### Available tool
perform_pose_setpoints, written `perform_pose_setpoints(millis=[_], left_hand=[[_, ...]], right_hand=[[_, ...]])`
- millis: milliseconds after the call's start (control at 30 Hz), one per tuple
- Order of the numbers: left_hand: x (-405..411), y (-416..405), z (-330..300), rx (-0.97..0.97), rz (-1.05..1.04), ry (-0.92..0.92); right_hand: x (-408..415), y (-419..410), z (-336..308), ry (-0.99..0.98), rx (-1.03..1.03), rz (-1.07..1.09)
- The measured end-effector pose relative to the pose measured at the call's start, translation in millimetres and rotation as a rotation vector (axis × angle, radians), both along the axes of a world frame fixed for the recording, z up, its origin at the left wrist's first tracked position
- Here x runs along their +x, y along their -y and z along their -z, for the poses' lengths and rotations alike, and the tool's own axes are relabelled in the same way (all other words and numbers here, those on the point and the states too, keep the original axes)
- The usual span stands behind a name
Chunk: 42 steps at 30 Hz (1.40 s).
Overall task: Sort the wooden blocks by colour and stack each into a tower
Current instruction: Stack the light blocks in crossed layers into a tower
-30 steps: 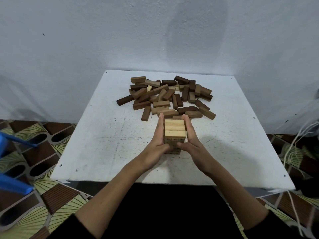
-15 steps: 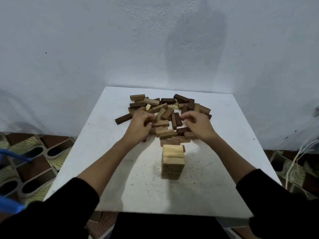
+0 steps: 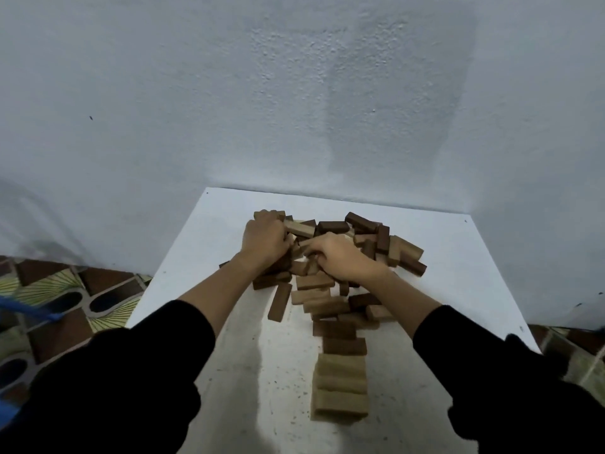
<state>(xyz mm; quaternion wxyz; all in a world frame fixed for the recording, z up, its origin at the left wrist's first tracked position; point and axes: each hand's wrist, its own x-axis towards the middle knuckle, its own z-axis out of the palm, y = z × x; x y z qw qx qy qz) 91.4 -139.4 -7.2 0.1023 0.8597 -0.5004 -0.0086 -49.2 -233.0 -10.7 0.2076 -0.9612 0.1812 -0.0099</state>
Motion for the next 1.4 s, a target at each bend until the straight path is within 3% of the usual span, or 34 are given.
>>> perform_pose_setpoints(millis=[200,267,400,567,667,867,967,1067,1133,1300,1400], left_hand=[[-1.9,14.0,-1.6,0.041,-0.062,0.077],[-3.7,19.1,-1.7,0.079,-0.087,0.089],[-7.3,24.6,0.2,0.152,-0.104,0.145],[-4.2,29.0,8.1,0.124,-0.08,0.103],[0.0,27.0,10.6,0.067,-0.066,-0.029],[10.0,10.5,-10.3,-0.222,-0.045,-0.602],[19.7,7.3,-24.3,-0.355,-0.085,-0.701],[33.9,14.5,-28.8,-0.305,-0.038,-0.768],[39.7,26.2,-26.2,-0.163,0.046,-0.688],[46.9,63.3,-22.8,0.064,0.138,-0.079],[51.3,83.1,-19.5,0.212,0.196,0.028]], right_hand=[[1.3,38.7,-5.7,0.152,0.018,0.276],[-1.8,56.6,-7.0,0.117,-0.007,0.382],[0.2,67.8,-2.8,-0.122,-0.11,0.31],[5.6,67.8,8.1,-0.194,-0.32,0.156],[6.6,67.9,11.4,-0.244,-0.314,0.117],[5.1,70.5,-2.7,-0.173,-0.134,0.206],[0.9,76.4,-18.5,-0.152,-0.088,0.229],[1.0,82.6,-35.1,-0.058,0.005,0.267],[5.3,82.9,-43.8,0.024,0.082,0.271],[18.7,80.0,-49.5,0.077,0.198,0.258],[24.3,80.8,-47.5,0.084,0.212,0.253]])
